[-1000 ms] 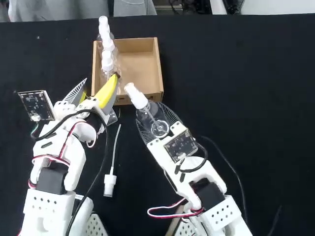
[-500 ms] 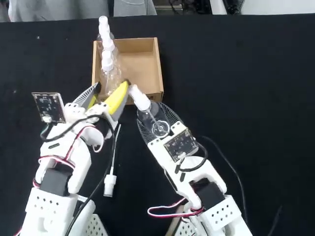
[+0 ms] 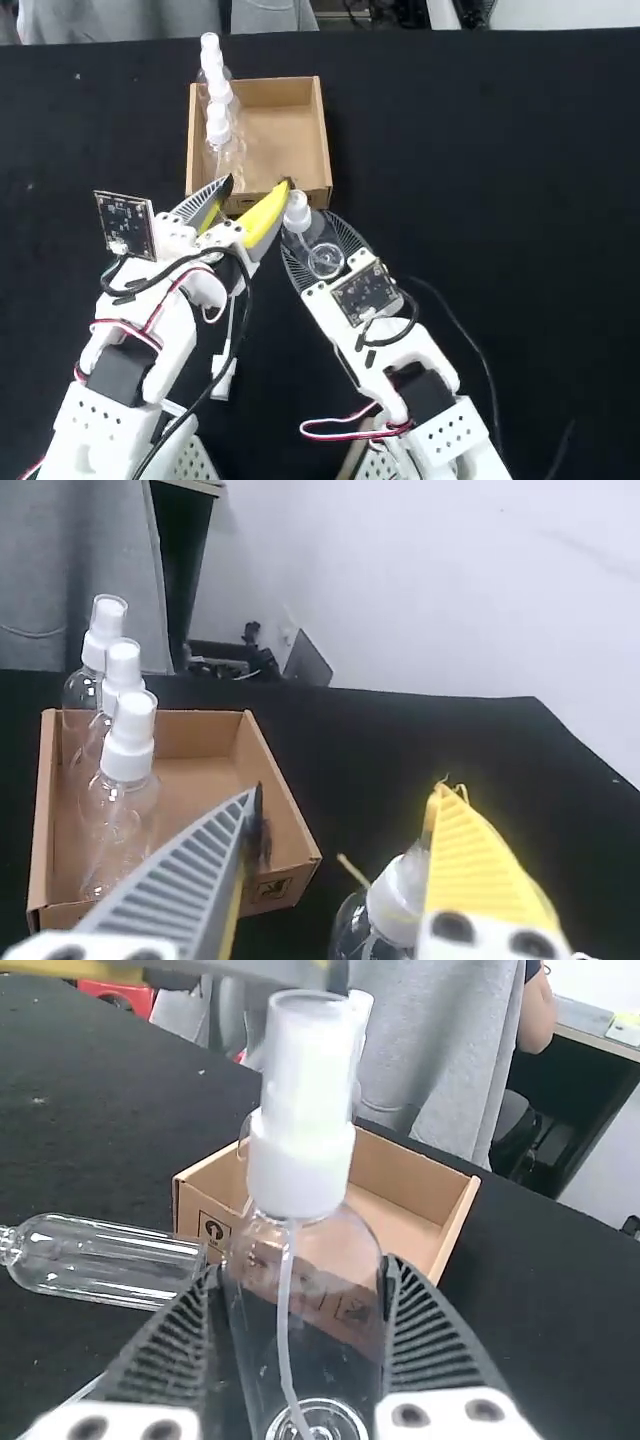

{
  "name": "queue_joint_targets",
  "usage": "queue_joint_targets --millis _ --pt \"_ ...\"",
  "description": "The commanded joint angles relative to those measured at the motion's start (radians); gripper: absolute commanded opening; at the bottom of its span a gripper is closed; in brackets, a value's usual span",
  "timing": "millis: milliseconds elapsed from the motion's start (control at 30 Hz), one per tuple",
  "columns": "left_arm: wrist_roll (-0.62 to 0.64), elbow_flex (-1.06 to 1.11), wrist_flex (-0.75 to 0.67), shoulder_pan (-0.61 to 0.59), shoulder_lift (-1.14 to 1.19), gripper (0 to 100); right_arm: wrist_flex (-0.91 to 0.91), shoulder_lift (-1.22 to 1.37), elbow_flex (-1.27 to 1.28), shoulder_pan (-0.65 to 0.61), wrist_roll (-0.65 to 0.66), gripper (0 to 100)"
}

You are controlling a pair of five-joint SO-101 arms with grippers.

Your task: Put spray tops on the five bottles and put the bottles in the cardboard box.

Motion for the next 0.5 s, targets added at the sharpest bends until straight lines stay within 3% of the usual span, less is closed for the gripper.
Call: queue_joint_targets --millis 0,200,467 --pt "-0.015 -0.015 0.020 0.027 -0.002 24 -0.032 -0.033 -0.022 0.028 -0.003 6.0" --pt "-0.015 -0.047 0.021 0.013 -0.002 24 -0.029 -0.033 -0.019 0.028 -0.009 6.0" --pt "-0.015 -0.071 0.014 -0.101 -0.002 24 -0.034 -0.033 -0.010 0.028 -0.009 6.0"
